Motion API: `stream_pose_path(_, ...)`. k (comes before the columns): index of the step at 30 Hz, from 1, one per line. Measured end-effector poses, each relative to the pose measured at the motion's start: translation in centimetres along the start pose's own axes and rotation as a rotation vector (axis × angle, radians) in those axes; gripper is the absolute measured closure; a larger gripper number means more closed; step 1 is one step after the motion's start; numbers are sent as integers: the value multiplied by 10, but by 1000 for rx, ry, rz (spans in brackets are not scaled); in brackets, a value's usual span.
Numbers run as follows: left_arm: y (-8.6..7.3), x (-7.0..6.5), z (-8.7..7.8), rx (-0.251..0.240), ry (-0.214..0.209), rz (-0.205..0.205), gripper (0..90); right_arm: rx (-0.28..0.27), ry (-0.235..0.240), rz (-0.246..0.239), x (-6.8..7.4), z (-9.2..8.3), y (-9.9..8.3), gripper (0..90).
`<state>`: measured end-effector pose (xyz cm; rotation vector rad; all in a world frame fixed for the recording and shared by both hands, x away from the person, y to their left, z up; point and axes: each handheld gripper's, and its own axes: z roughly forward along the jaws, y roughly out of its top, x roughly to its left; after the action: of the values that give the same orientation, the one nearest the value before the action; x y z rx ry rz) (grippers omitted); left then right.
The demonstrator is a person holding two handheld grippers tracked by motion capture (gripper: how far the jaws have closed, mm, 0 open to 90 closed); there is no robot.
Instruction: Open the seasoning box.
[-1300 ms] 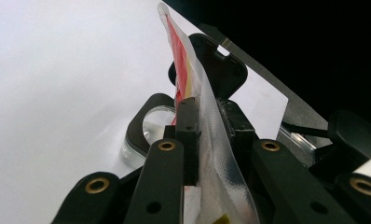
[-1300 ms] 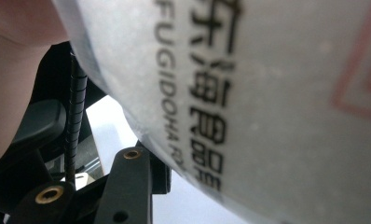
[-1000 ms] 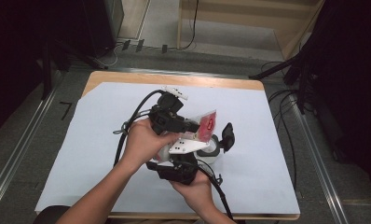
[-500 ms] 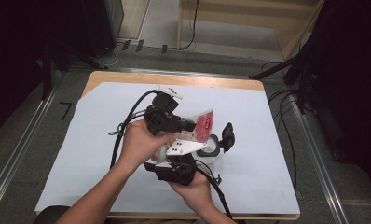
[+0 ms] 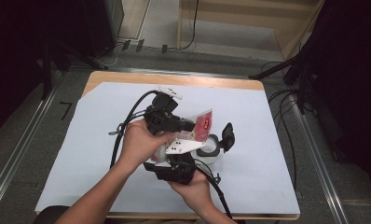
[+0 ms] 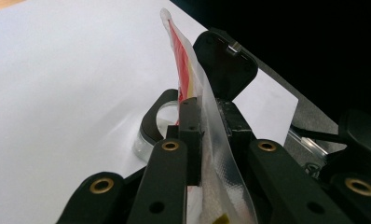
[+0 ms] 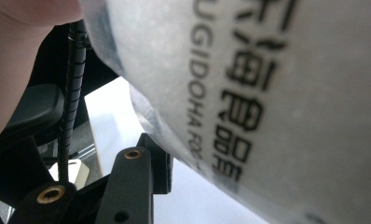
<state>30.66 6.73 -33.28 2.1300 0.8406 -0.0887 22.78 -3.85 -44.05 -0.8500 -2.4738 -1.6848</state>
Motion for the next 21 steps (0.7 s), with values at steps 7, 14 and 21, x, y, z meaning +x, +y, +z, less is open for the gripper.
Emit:
stream_pose_path(7,0,-1,0,0,3,-1,823,3,-2,4,0,0,0,628)
stream_pose_path(14,0,-1,0,2,-4,-7,821,5,2,6,1,-1,0,627)
stream_pose_path(21,0,0,-1,7,-7,-16,815,15,6,15,2,-1,2,628)
